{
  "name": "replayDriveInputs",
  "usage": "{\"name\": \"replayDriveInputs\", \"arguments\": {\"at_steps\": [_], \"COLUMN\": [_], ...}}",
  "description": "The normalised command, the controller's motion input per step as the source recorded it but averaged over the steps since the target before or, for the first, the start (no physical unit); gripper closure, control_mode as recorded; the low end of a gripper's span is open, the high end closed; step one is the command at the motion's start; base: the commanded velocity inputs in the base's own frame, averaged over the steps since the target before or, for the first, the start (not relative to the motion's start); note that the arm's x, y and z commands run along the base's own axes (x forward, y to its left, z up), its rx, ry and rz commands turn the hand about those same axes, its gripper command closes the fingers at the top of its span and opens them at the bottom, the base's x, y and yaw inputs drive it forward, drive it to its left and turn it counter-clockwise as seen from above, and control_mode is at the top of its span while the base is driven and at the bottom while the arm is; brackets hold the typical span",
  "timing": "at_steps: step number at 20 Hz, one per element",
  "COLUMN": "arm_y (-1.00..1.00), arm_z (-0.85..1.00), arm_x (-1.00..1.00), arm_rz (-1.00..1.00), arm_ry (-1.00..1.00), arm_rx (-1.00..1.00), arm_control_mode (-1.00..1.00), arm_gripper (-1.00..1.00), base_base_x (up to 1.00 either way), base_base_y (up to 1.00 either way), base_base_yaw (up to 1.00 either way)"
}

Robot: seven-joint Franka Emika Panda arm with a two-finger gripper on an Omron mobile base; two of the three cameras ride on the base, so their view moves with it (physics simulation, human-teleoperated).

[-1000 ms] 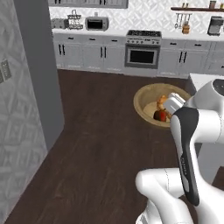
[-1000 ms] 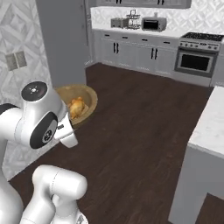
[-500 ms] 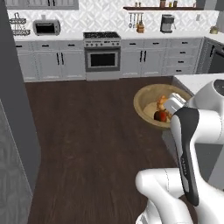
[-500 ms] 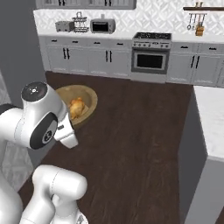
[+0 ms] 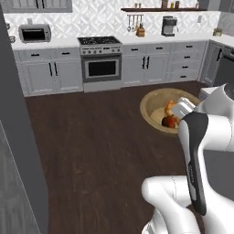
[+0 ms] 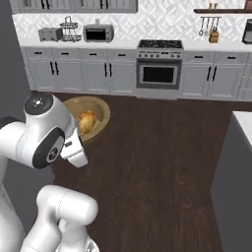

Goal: Pick the chicken drumstick and bell pepper from their plates and place them in the bowl. Then put the bowl in the fridge.

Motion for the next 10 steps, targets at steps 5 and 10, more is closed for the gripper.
{"name": "replayDriveInputs", "arguments": {"at_steps": [5,10], "arm_y": [0.00,0.00], "arm_z": [0.00,0.00], "arm_x": [0.00,0.00], "arm_rz": [0.00,0.00], "arm_ry": [0.00,0.00], "arm_rx": [0.00,0.00], "arm_control_mode": [1.00,1.00], "arm_gripper": [1.00,1.00], "base_base_x": [1.00,1.00], "base_base_y": [0.04,-0.30], "base_base_yaw": [0.02,0.37]}}
